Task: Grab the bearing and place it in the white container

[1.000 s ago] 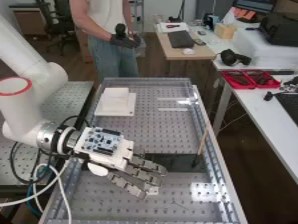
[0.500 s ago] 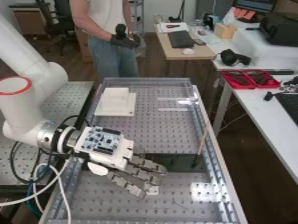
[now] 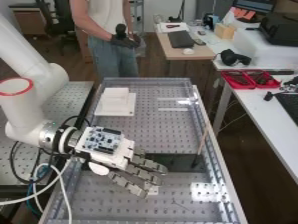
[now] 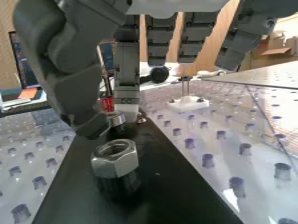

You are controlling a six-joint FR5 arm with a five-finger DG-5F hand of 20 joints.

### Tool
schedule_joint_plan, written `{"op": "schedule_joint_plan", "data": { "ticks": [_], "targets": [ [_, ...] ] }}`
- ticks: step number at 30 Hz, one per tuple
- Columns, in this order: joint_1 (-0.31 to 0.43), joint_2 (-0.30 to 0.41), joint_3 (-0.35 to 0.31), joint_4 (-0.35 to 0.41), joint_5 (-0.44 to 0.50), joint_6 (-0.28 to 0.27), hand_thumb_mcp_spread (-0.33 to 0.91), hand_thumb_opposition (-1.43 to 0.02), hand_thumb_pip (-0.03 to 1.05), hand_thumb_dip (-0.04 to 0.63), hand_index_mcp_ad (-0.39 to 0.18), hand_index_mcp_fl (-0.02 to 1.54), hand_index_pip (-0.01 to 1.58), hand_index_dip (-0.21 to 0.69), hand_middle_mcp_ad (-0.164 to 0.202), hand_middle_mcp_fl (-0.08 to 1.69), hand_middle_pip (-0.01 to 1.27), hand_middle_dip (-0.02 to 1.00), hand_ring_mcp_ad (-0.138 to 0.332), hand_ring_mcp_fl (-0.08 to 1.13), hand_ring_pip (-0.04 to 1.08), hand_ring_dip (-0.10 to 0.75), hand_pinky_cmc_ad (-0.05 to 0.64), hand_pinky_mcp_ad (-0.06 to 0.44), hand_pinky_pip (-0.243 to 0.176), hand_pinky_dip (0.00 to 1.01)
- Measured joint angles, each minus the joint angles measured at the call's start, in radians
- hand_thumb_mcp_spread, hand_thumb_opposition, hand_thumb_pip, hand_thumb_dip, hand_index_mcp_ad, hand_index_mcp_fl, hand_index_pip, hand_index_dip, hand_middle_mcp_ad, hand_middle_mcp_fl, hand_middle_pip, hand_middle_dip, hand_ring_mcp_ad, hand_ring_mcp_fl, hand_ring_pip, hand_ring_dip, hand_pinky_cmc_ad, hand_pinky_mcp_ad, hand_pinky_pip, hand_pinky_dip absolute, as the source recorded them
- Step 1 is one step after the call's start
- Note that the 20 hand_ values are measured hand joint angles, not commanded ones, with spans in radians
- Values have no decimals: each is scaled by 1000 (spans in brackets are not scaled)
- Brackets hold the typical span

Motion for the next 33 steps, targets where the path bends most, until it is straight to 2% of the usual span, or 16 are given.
{"op": "schedule_joint_plan", "data": {
  "ticks": [8, 10, 19, 26, 33],
  "targets": [
    [-6, 5, 1, -2, -9, 0, 408, -806, 648, 269, -66, 190, 1484, 133, 21, 5, 126, 190, 75, 10, 91, 87, 335, 234, -12, 180],
    [-7, 11, 2, -2, -14, -2, 410, -803, 578, 267, -66, 265, 1484, 133, 21, 5, 124, 192, 75, 10, 87, 87, 335, 234, -12, 180],
    [-8, 45, 11, -9, -31, -5, 410, -803, 579, 267, -66, 269, 1484, 133, 21, 24, 120, 188, 72, 9, 94, 96, 335, 234, -12, 180],
    [2, 95, 0, -14, -60, -7, 410, -803, 579, 267, -66, 269, 1484, 133, 21, 23, 120, 188, 72, 9, 96, 96, 335, 234, -12, 180],
    [20, 180, -32, -49, -101, -8, 410, -803, 579, 267, -66, 269, 1478, 136, 21, 23, 120, 188, 72, 9, 96, 96, 335, 234, -12, 180]
  ]
}}
